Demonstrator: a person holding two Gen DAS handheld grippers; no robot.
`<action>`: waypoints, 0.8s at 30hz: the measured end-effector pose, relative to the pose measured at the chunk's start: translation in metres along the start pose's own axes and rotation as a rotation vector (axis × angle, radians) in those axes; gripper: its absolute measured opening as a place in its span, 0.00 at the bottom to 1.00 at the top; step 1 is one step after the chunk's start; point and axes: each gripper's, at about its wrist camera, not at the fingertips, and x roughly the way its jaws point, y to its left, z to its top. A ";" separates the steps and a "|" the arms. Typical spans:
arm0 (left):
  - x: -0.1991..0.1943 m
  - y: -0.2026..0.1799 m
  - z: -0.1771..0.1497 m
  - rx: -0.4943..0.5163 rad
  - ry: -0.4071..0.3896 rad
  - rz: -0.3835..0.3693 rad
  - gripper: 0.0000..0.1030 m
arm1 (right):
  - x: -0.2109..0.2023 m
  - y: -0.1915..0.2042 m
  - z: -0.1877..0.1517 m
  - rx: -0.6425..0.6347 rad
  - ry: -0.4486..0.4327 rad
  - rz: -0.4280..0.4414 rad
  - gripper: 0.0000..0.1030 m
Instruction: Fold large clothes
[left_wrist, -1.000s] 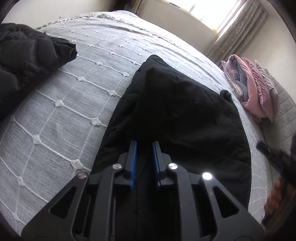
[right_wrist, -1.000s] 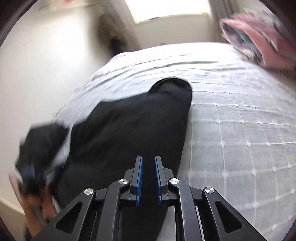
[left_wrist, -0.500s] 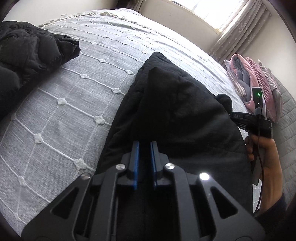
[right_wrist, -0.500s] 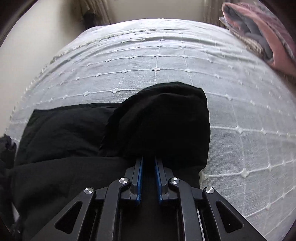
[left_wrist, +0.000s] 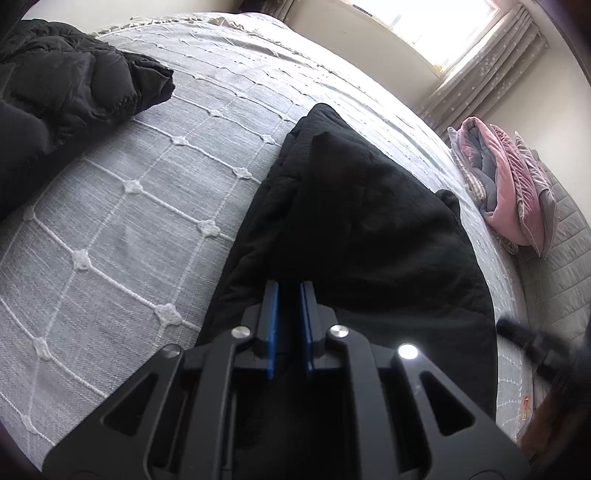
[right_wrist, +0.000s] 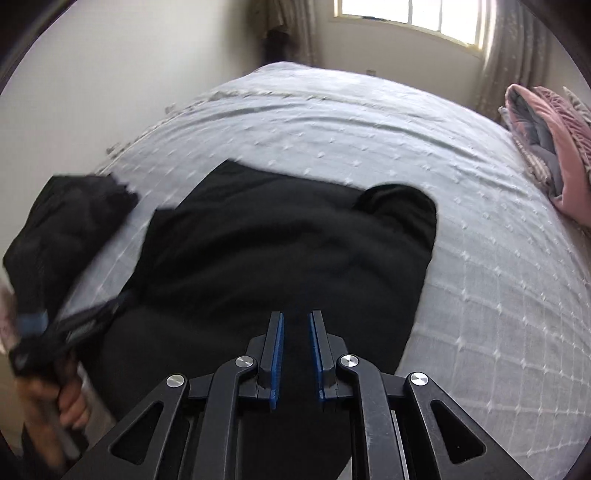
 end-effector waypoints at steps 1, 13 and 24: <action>-0.001 -0.001 -0.001 0.004 -0.003 0.006 0.14 | 0.004 0.011 -0.009 -0.016 0.028 0.014 0.14; -0.014 0.007 -0.001 0.021 -0.025 -0.026 0.15 | 0.063 0.018 -0.057 0.004 0.041 0.012 0.14; -0.038 0.013 -0.008 0.115 -0.050 0.077 0.18 | 0.049 0.032 -0.065 -0.027 -0.006 -0.046 0.15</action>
